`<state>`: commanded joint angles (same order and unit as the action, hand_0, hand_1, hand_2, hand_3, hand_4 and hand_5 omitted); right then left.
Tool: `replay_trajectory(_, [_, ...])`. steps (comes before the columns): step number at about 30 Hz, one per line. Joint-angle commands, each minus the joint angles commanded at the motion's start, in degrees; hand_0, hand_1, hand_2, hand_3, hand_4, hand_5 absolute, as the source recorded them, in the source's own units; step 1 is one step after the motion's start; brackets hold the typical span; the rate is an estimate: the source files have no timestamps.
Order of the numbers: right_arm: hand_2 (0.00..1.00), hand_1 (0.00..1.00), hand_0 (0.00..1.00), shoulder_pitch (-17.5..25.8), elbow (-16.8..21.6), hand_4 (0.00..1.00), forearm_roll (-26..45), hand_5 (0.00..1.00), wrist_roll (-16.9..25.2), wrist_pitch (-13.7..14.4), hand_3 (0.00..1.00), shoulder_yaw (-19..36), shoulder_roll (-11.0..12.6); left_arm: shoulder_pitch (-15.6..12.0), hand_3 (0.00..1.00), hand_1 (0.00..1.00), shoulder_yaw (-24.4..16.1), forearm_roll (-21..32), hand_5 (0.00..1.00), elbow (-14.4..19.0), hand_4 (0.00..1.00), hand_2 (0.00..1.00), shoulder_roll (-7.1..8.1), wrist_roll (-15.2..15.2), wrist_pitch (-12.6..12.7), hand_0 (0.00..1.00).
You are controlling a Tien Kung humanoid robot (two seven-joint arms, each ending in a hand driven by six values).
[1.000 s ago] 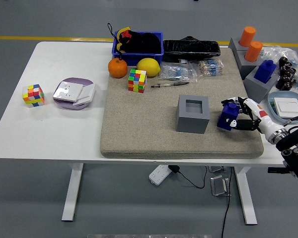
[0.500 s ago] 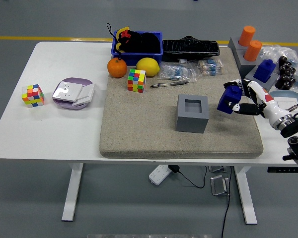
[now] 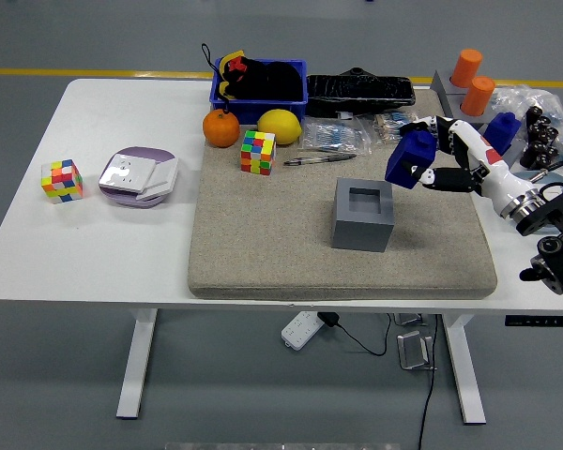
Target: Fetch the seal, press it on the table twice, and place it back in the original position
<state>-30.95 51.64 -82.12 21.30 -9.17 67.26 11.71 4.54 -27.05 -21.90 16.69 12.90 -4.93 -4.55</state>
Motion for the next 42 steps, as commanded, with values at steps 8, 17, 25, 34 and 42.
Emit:
replay_trajectory(8, [0.482, 0.471, 0.563, -2.29, -2.44, 0.522, 1.03, 0.002, 0.44, -0.44, 0.595, -5.7, -0.66, -0.01, 0.856, 0.824, 0.25, 0.09, 0.422, -0.05, 0.828, 0.799, 0.04, -0.03, -0.06, 0.815])
replay_trajectory(17, [0.478, 0.468, 0.561, -4.11, -3.6, 0.521, 2.08, 0.002, 1.06, -0.8, 0.592, -10.08, -1.0, -0.01, 0.856, 0.823, 0.32, 0.16, 0.42, -0.03, 0.827, 0.799, 0.05, 0.0, -0.1, 0.816])
replay_trajectory(25, [0.478, 0.467, 0.561, -5.3, -4.32, 0.522, 2.62, 0.002, 1.6, -0.75, 0.593, -12.38, -1.16, 0.18, 0.856, 0.823, 0.41, 0.17, 0.421, -0.04, 0.828, 0.799, 0.16, 0.03, -0.12, 0.816])
replay_trajectory(34, [0.477, 0.466, 0.56, -5.82, -4.68, 0.524, 2.14, 0.002, 2.07, -0.67, 0.591, -13.53, -1.07, 0.14, 0.856, 0.823, 0.48, 0.18, 0.422, -0.03, 0.83, 0.799, 0.13, 0.04, -0.16, 0.816])
replay_trajectory(42, [0.476, 0.467, 0.56, -5.95, -5.26, 0.523, 1.27, 0.002, 2.38, -0.58, 0.59, -12.85, -0.83, 0.08, 0.856, 0.823, 0.45, 0.19, 0.422, -0.06, 0.83, 0.8, 0.12, 0.03, -0.18, 0.816])
